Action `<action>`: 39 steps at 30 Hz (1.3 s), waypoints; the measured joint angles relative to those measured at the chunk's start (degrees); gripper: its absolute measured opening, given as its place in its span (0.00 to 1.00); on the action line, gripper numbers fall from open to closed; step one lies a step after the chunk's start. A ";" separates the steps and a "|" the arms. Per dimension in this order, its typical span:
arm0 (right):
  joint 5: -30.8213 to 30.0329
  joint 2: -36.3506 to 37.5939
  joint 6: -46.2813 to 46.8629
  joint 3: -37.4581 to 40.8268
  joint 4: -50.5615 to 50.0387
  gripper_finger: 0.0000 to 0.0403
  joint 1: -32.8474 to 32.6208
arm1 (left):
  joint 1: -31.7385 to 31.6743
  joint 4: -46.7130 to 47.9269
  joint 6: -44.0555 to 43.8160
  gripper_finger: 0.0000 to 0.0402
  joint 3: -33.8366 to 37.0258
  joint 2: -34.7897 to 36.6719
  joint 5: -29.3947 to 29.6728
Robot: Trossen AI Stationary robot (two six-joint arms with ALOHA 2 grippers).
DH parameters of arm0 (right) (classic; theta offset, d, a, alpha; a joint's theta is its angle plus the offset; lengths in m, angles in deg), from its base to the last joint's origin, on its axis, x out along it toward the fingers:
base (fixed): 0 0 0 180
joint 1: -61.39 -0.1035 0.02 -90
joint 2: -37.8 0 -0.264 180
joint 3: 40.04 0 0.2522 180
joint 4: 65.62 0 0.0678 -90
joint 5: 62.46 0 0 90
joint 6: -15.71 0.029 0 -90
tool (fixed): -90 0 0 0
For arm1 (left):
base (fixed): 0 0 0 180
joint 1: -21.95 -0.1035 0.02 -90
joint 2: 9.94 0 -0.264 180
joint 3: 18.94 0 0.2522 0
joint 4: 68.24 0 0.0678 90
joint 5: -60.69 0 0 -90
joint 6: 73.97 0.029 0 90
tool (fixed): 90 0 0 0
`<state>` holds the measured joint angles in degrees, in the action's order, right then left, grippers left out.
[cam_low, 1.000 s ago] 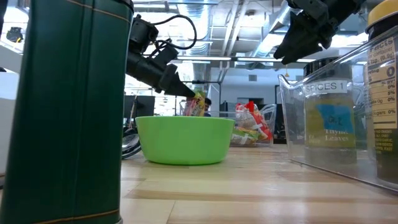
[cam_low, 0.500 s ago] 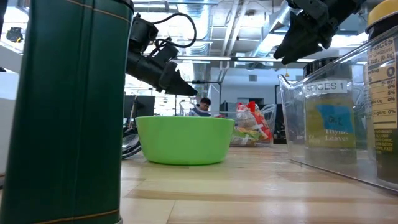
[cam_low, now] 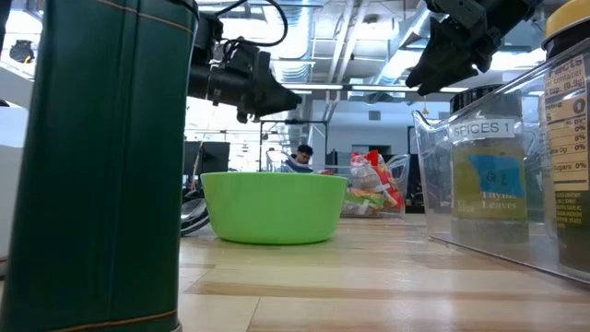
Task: Pick & Place Food Item
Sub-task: Put the blue baby spoon into the white bin
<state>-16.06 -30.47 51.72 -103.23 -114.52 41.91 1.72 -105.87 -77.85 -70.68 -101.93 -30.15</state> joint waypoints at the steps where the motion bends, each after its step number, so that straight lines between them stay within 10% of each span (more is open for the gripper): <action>1: 0.00 0.00 0.00 0.00 0.00 0.67 0.00 | 0.06 0.25 -0.04 0.25 0.00 0.00 0.00; 18: 0.04 0.00 0.00 0.00 -0.04 0.67 0.00 | 2.80 15.16 -4.59 0.00 0.02 1.43 1.10; 39: 0.06 -0.02 0.01 0.02 0.02 0.67 -0.04 | 6.42 54.21 1.79 0.00 2.30 32.65 12.90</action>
<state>-16.00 -30.49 51.73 -103.20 -114.50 41.86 8.14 -51.66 -76.06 -68.38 -69.28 -17.26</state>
